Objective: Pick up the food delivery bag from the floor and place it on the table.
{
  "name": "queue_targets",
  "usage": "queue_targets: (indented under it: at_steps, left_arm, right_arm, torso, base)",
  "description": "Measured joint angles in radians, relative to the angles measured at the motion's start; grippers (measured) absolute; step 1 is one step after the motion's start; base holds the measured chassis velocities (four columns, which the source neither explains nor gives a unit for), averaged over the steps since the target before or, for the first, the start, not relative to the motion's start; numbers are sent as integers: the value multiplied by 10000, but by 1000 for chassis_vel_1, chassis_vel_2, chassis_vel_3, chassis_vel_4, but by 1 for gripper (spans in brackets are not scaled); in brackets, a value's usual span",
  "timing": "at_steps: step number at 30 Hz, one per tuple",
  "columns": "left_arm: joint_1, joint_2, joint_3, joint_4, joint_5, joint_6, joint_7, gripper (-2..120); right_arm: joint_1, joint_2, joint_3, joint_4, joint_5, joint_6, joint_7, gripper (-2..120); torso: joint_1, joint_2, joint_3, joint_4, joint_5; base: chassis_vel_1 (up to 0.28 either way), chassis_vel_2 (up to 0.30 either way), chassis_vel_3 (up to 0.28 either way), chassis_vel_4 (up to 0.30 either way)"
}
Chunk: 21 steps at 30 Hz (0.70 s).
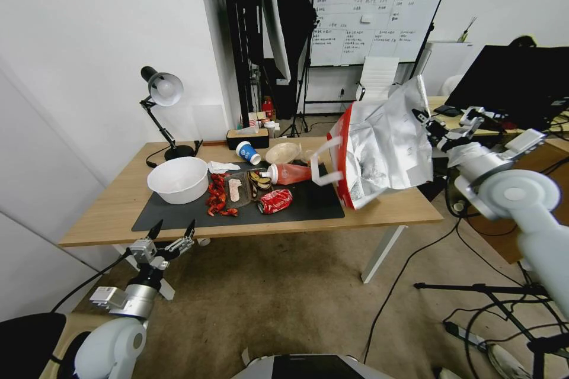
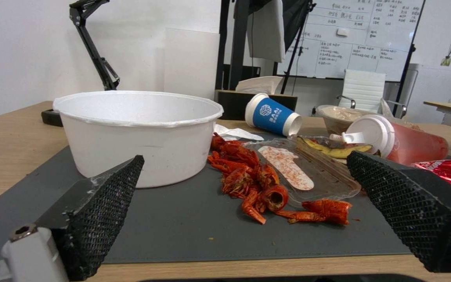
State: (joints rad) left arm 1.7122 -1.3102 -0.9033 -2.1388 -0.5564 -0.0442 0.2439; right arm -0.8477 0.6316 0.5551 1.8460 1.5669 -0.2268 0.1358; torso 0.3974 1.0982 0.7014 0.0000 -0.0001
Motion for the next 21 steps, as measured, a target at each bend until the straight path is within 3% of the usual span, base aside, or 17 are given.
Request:
queue_targets:
  at_steps: [11, 18, 21]
  left_arm:
    - [-13, -59, 122, 66, 62, -3, -14, 100]
    - [-141, -8, 142, 187, 65, -4, -32, 100]
    - [-193, 5, 183, 227, 58, -3, -37, 100]
  right_arm:
    - [1303, 23, -1596, -1406, -858, -91, -915, 0]
    - [1768, -10, -1993, -1807, -1182, -84, -1534, 21]
    - [1832, -52, -2042, -1816, -1313, -74, -1713, 36]
  torso:
    - [-2, -5, -3, 1, 2]
    - [-2, -6, -3, 0, 0]
    - [-2, -7, -4, 0, 1]
  base:
    - [0, 0, 0, 0]
    - [0, 0, 0, 0]
    - [0, 0, 0, 0]
